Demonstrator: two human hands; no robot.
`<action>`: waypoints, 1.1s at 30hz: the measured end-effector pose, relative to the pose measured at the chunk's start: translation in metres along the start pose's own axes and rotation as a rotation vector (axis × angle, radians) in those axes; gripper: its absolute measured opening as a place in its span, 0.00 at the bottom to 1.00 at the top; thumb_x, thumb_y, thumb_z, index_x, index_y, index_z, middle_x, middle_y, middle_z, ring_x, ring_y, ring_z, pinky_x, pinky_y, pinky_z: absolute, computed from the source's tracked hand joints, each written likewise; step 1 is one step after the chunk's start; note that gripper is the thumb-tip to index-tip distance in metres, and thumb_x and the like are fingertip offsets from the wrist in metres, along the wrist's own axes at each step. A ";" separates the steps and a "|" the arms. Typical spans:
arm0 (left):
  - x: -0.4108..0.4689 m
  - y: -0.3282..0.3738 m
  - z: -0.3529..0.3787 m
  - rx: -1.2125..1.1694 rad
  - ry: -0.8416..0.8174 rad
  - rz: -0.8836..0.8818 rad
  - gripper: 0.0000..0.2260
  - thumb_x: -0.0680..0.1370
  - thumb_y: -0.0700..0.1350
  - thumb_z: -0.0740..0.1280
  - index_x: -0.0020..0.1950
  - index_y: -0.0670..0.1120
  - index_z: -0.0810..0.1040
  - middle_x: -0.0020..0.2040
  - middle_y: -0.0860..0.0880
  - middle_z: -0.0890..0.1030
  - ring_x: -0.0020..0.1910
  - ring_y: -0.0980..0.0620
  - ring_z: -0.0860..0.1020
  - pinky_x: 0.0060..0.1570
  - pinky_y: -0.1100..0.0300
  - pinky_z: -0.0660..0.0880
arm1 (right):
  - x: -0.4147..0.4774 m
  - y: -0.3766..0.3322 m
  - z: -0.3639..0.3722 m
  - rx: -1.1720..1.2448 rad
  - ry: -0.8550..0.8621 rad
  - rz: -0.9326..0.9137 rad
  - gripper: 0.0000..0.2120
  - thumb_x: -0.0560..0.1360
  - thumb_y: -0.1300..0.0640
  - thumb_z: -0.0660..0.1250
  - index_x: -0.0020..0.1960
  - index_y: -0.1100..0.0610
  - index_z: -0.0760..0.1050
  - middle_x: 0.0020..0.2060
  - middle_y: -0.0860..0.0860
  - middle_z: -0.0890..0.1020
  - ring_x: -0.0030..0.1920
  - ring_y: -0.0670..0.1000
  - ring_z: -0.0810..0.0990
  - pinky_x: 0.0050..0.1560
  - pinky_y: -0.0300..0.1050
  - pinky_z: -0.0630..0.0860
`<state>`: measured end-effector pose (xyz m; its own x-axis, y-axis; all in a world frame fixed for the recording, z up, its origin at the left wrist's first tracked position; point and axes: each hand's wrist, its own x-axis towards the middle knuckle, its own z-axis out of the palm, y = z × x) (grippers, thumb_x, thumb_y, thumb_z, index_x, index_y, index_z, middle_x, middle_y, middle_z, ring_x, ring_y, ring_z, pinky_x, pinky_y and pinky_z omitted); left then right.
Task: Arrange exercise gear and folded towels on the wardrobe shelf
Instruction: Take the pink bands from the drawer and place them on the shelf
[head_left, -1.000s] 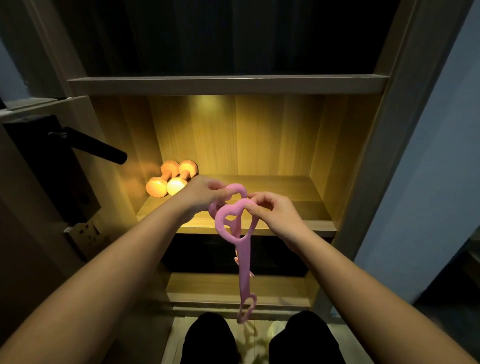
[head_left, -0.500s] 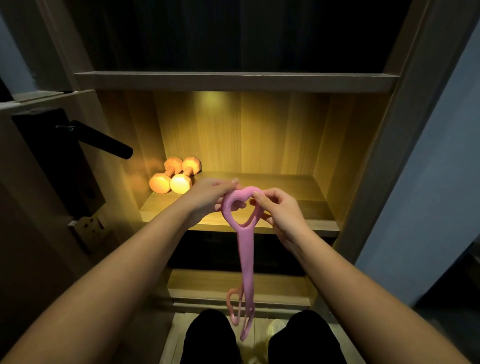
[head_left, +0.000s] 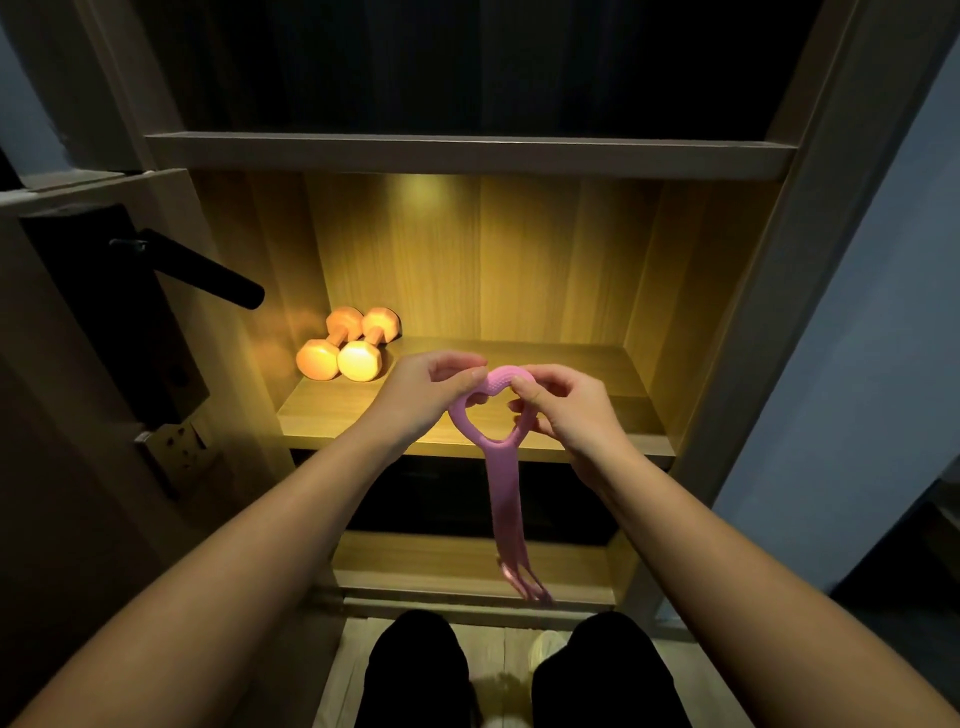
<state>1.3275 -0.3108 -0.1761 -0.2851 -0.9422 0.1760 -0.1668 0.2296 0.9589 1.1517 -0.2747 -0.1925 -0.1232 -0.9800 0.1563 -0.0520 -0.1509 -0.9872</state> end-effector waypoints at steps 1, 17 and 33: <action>-0.001 -0.001 0.001 -0.004 0.003 0.008 0.04 0.77 0.48 0.70 0.50 0.54 0.80 0.41 0.59 0.85 0.42 0.57 0.84 0.36 0.72 0.75 | 0.001 -0.001 -0.001 0.027 0.009 -0.005 0.03 0.76 0.59 0.70 0.48 0.52 0.80 0.41 0.50 0.84 0.37 0.44 0.84 0.39 0.39 0.82; 0.009 0.003 -0.008 0.158 0.003 0.155 0.04 0.76 0.46 0.71 0.45 0.56 0.82 0.39 0.58 0.85 0.39 0.57 0.84 0.36 0.70 0.77 | 0.021 -0.032 -0.016 -0.376 -0.311 -0.029 0.08 0.74 0.54 0.71 0.51 0.54 0.81 0.40 0.50 0.85 0.42 0.47 0.85 0.40 0.37 0.81; 0.018 -0.083 0.063 0.375 0.031 0.024 0.13 0.75 0.48 0.69 0.56 0.49 0.71 0.44 0.55 0.75 0.42 0.55 0.75 0.38 0.62 0.74 | 0.045 -0.064 -0.033 -0.067 0.151 0.030 0.04 0.75 0.55 0.71 0.46 0.55 0.81 0.41 0.53 0.84 0.37 0.48 0.85 0.34 0.39 0.80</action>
<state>1.2766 -0.3317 -0.2666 -0.2653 -0.9410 0.2102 -0.4957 0.3201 0.8074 1.1170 -0.3051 -0.1216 -0.2734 -0.9524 0.1351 -0.1114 -0.1082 -0.9879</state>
